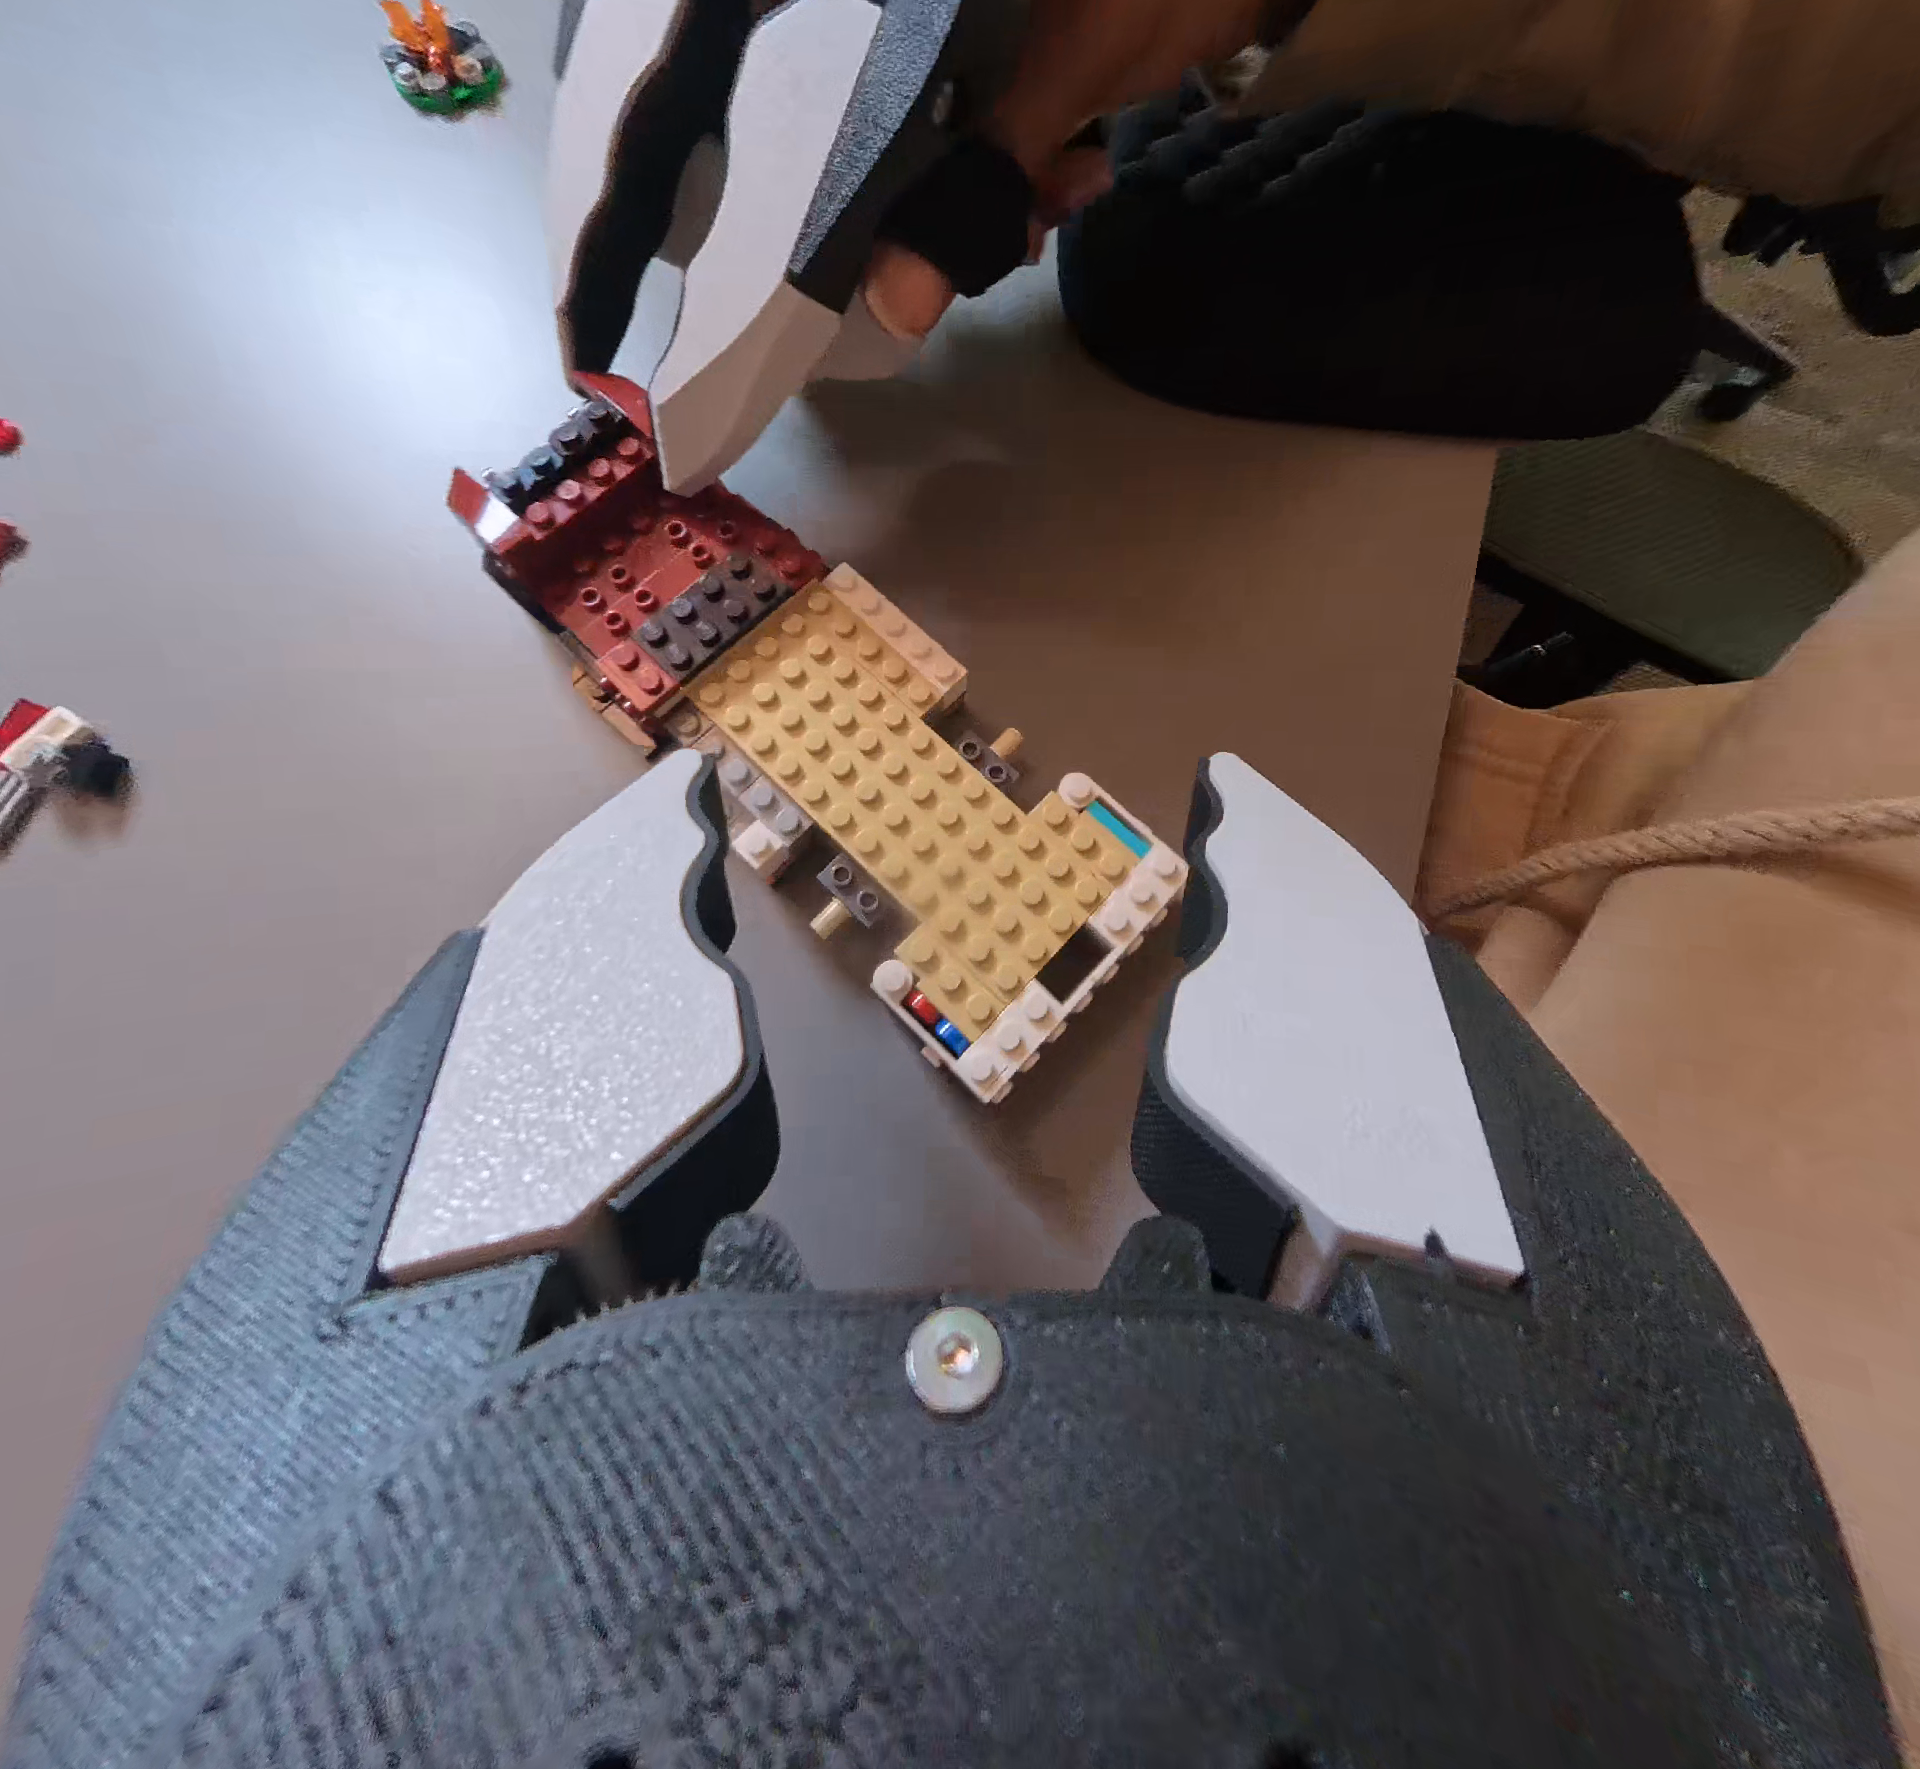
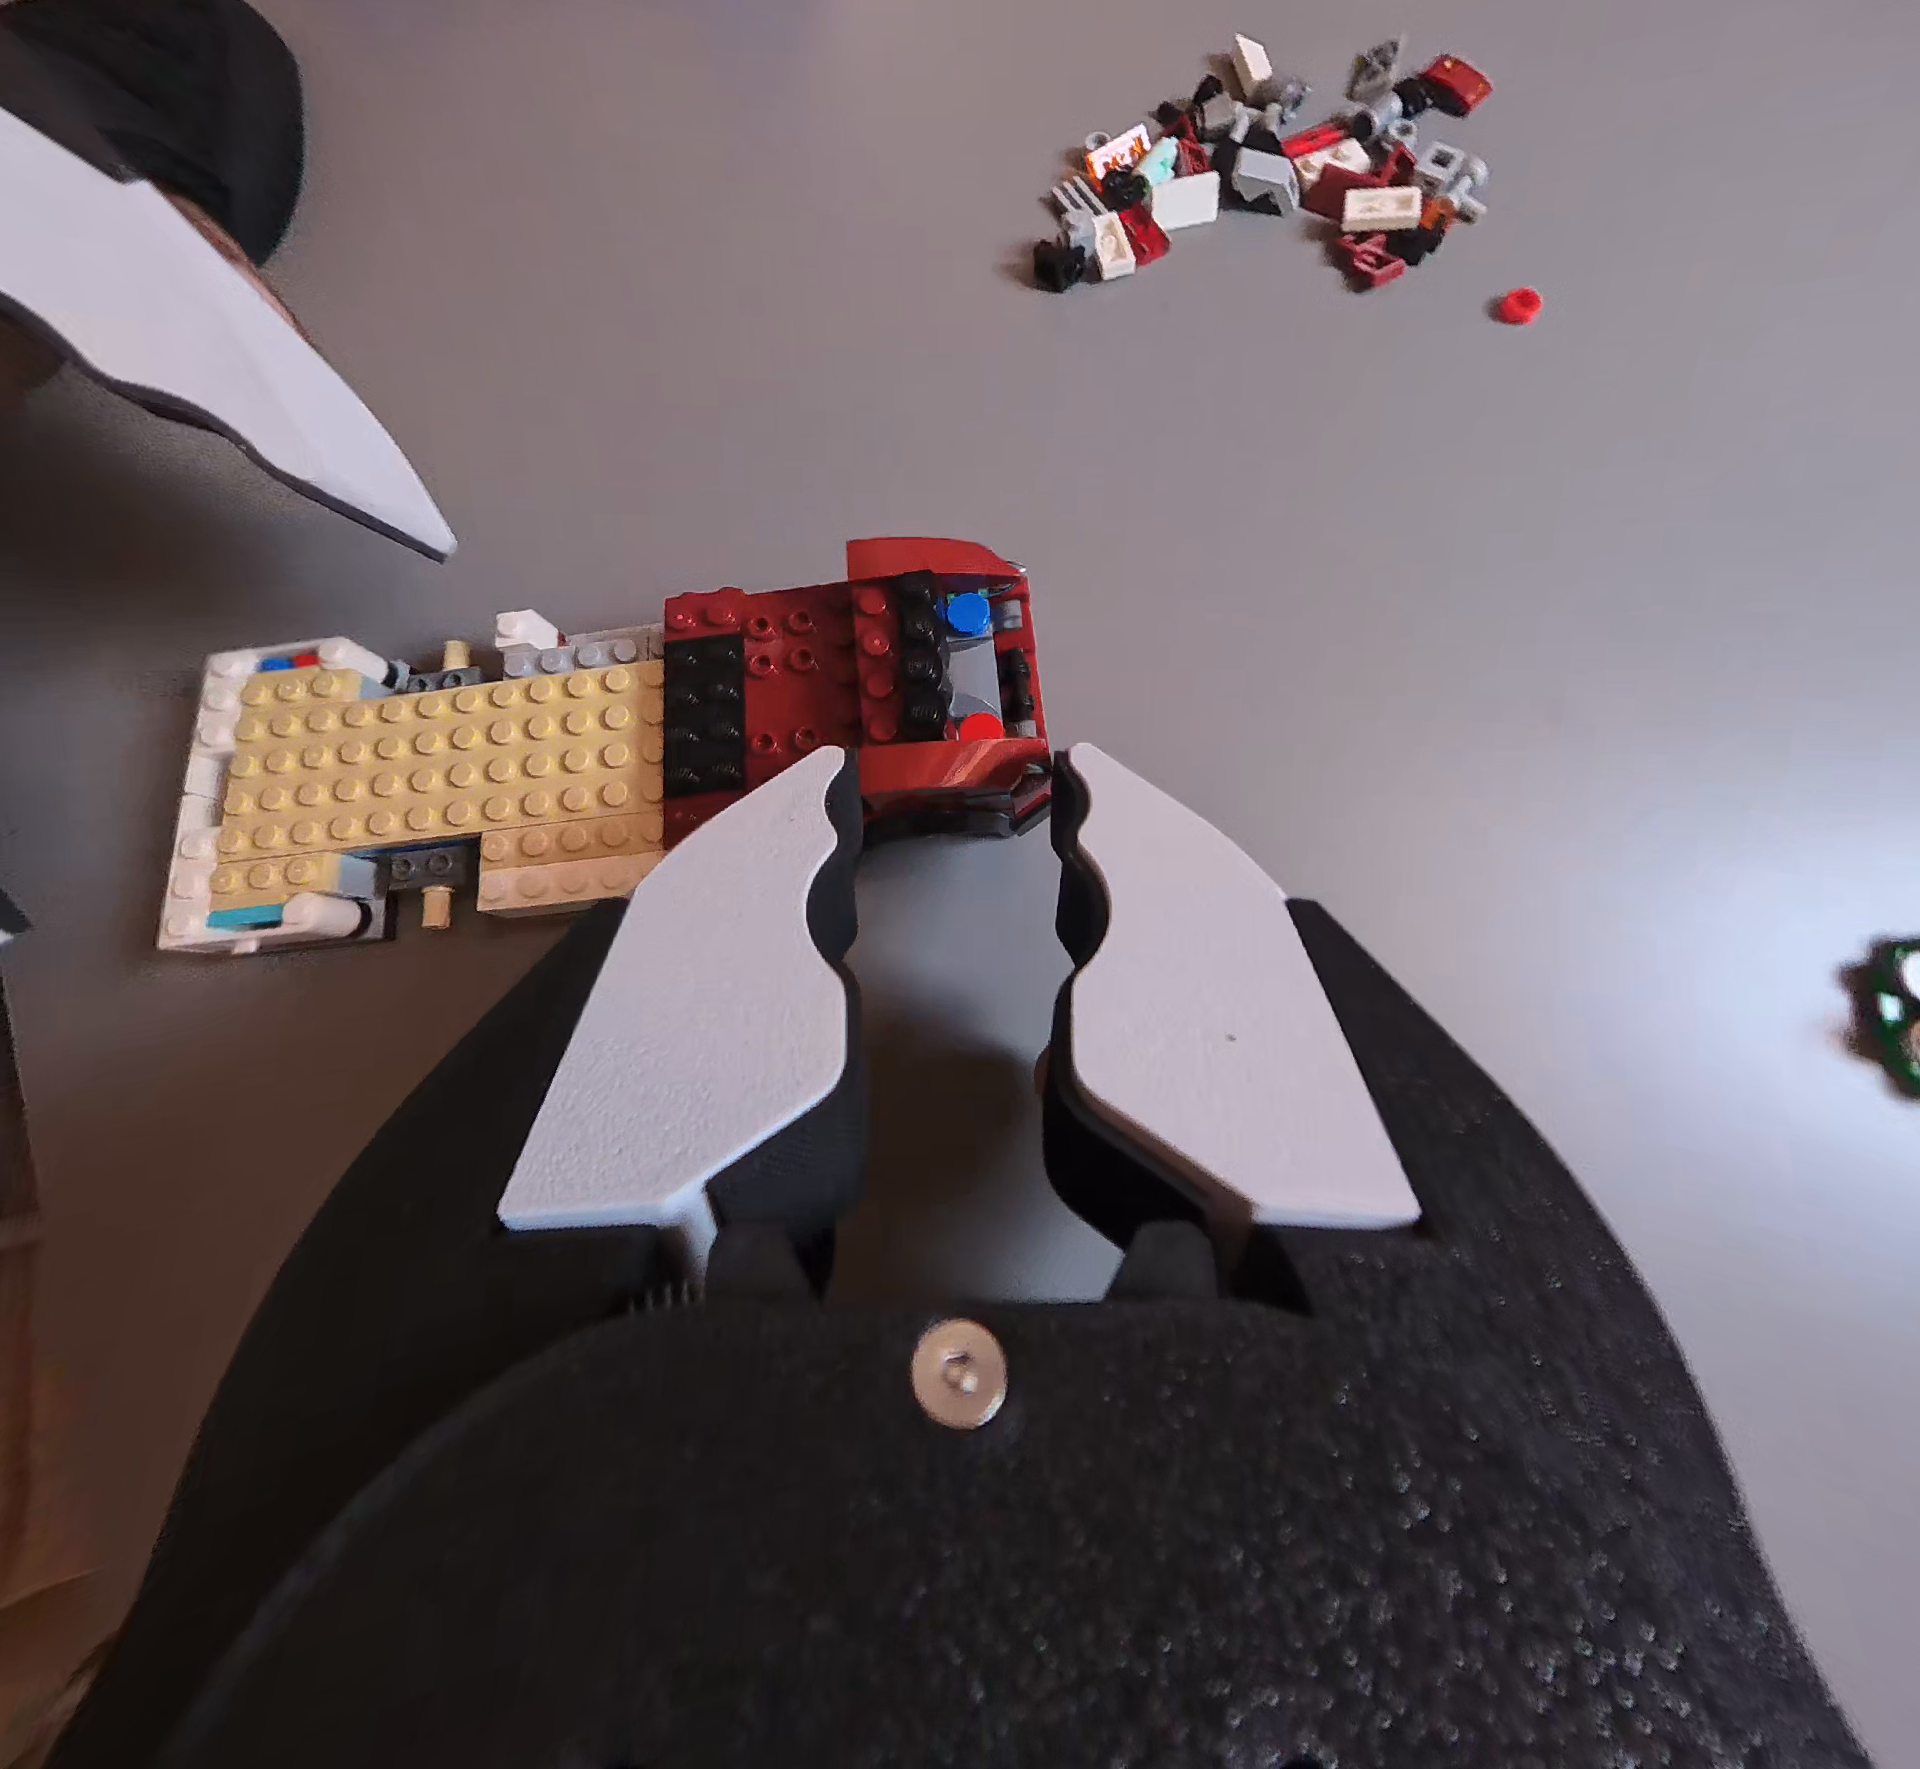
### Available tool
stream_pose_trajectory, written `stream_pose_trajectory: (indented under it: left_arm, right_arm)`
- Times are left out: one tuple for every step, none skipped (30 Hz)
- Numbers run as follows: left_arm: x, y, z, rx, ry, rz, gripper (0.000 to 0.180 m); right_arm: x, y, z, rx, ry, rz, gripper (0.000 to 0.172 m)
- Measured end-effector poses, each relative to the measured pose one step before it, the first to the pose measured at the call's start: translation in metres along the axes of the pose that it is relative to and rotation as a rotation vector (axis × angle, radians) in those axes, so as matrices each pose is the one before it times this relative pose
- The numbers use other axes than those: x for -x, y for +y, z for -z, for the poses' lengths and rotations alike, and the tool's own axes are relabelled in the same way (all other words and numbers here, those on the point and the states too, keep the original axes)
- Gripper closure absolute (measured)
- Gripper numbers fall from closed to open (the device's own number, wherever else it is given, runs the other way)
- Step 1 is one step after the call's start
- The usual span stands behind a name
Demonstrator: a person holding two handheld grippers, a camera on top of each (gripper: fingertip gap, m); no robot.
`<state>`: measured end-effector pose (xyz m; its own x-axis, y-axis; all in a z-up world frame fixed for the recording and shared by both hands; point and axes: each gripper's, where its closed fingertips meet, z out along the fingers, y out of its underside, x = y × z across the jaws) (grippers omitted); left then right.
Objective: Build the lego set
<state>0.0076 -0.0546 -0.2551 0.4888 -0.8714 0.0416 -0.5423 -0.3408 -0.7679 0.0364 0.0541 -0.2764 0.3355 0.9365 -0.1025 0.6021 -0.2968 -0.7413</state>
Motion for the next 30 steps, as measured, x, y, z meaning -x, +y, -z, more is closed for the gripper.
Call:
stream_pose_trajectory:
  left_arm:
    - [-0.00272, -0.00187, -0.00175, 0.0002, -0.0140, 0.0046, 0.094]
    - [-0.00274, -0.00281, -0.00160, -0.0077, -0.0034, 0.0107, 0.094]
    - [-0.00098, -0.00218, -0.00156, -0.0045, -0.0050, 0.0063, 0.094]
    - [0.00089, -0.00100, -0.00169, 0.0032, -0.0106, -0.0001, 0.094]
    - [0.00112, -0.00048, -0.00211, 0.0086, -0.0092, -0.0025, 0.094]
    - [0.00030, -0.00008, -0.00297, 0.0139, -0.0016, -0.0032, 0.094]
    - [-0.00026, 0.00052, -0.00435, 0.0203, 0.0043, -0.0024, 0.094]
    - [0.00034, 0.00077, -0.00579, 0.0265, 0.0046, -0.0010, 0.093]
    - [0.00040, 0.00064, -0.00645, 0.0304, 0.0054, 0.0000, 0.091]
    - [0.00006, -0.00028, -0.00634, 0.0280, 0.0060, -0.0064, 0.090]
    - [-0.00006, -0.00089, -0.00592, 0.0251, 0.0055, -0.0083, 0.090]
    - [-0.00145, -0.00037, -0.00567, 0.0267, 0.0123, -0.0094, 0.091]
    - [-0.00171, 0.00125, -0.00550, 0.0345, 0.0096, -0.0121, 0.090]
    - [-0.00082, 0.00106, -0.00498, 0.0299, -0.0019, -0.0199, 0.090]
    - [-0.00049, 0.00085, -0.00455, 0.0276, -0.0041, -0.0206, 0.090]
    - [-0.00131, 0.00030, -0.00390, 0.0232, 0.0023, -0.0186, 0.091]
    - [-0.00083, -0.00069, -0.00331, 0.0138, 0.0021, -0.0143, 0.092]
    - [0.00171, 0.00027, -0.00285, 0.0147, -0.0099, -0.0104, 0.095]
    - [0.00120, -0.00003, -0.00153, 0.0065, -0.0002, -0.0054, 0.096]
    - [0.00099, -0.00004, -0.00024, 0.0041, 0.0079, -0.0009, 0.099]
    - [0.00045, -0.00005, 0.00018, 0.0005, 0.0086, -0.0112, 0.103]
    - [0.00031, 0.00040, 0.00059, 0.0003, 0.0068, -0.0116, 0.106]
    - [0.00050, 0.00039, 0.00025, -0.0021, 0.0029, -0.0092, 0.106]
    - [0.00036, 0.00081, 0.00050, -0.0017, 0.0064, -0.0098, 0.106]
    - [0.00069, 0.00146, 0.00087, 0.0022, 0.0067, -0.0098, 0.106]
    - [0.00118, 0.00143, 0.00094, 0.0042, 0.0047, -0.0101, 0.106]
    - [0.00103, 0.00149, 0.00098, 0.0030, 0.0058, -0.0151, 0.106]
    - [0.00102, 0.00132, 0.00087, 0.0028, 0.0058, -0.0117, 0.106]
    - [0.00087, 0.00118, 0.00079, 0.0023, 0.0062, -0.0110, 0.106]
    - [0.00040, 0.00105, 0.00072, 0.0010, 0.0084, -0.0145, 0.106]
  right_arm:
    - [0.00064, 0.00407, 0.00448, 0.0047, 0.0318, -0.0231, 0.136]
    - [0.00086, 0.00454, 0.00499, 0.0036, 0.0314, -0.0220, 0.136]
    - [0.00068, 0.00478, 0.00520, 0.0034, 0.0343, -0.0218, 0.136]
    - [0.00094, 0.00480, 0.00551, 0.0038, 0.0346, -0.0125, 0.136]
    - [0.00137, 0.00490, 0.00570, 0.0040, 0.0323, 0.0012, 0.137]
    - [0.00164, 0.00498, 0.00574, 0.0043, 0.0283, 0.0060, 0.136]
    - [0.00243, 0.00467, 0.00521, 0.0030, 0.0185, 0.0051, 0.136]
    - [0.00367, 0.00428, 0.00456, 0.0010, 0.0046, 0.0031, 0.136]
    - [0.00386, 0.00390, 0.00388, 0.0016, -0.0024, -0.0009, 0.136]
    - [0.00278, 0.00326, 0.00330, 0.0024, 0.0018, -0.0049, 0.136]
    - [0.00174, 0.00286, 0.00307, 0.0017, 0.0075, -0.0012, 0.135]
    - [0.00142, 0.00234, 0.00289, 0.0007, 0.0090, 0.0050, 0.135]
    - [0.00211, 0.00160, 0.00279, -0.0022, 0.0041, 0.0108, 0.133]
    - [0.00263, 0.00058, 0.00297, -0.0048, -0.0005, 0.0101, 0.131]
    - [0.00196, -0.00019, 0.00293, -0.0073, 0.0009, 0.0071, 0.129]
    - [0.00245, -0.00022, 0.00254, -0.0056, -0.0058, 0.0087, 0.129]
    - [0.00297, 0.00091, 0.00175, 0.0004, -0.0126, 0.0081, 0.130]
    - [0.00165, 0.00058, 0.00162, -0.0036, -0.0070, 0.0067, 0.129]
    - [-0.00058, -0.00061, 0.00219, -0.0159, 0.0029, 0.0046, 0.129]
    - [-0.00140, -0.00015, 0.00283, -0.0158, 0.0004, 0.0000, 0.129]
    - [-0.00166, 0.00065, 0.00332, -0.0142, -0.0061, -0.0074, 0.129]
    - [-0.00234, 0.00027, 0.00379, -0.0203, -0.0088, -0.0149, 0.129]
    - [-0.00311, 0.00063, 0.00390, -0.0202, -0.0095, -0.0200, 0.129]
    - [-0.00378, 0.00123, 0.00399, -0.0157, -0.0085, -0.0214, 0.129]
    - [-0.00448, 0.00132, 0.00380, -0.0153, -0.0051, -0.0207, 0.129]
    - [-0.00443, 0.00113, 0.00356, -0.0157, -0.0034, -0.0189, 0.129]
    - [-0.00419, 0.00130, 0.00293, -0.0115, -0.0026, -0.0186, 0.129]
    - [-0.00363, 0.00121, 0.00230, -0.0087, -0.0031, -0.0171, 0.129]
    - [-0.00235, 0.00068, 0.00163, -0.0096, -0.0067, -0.0131, 0.129]
    - [-0.00129, 0.00048, 0.00084, -0.0071, -0.0092, -0.0108, 0.130]
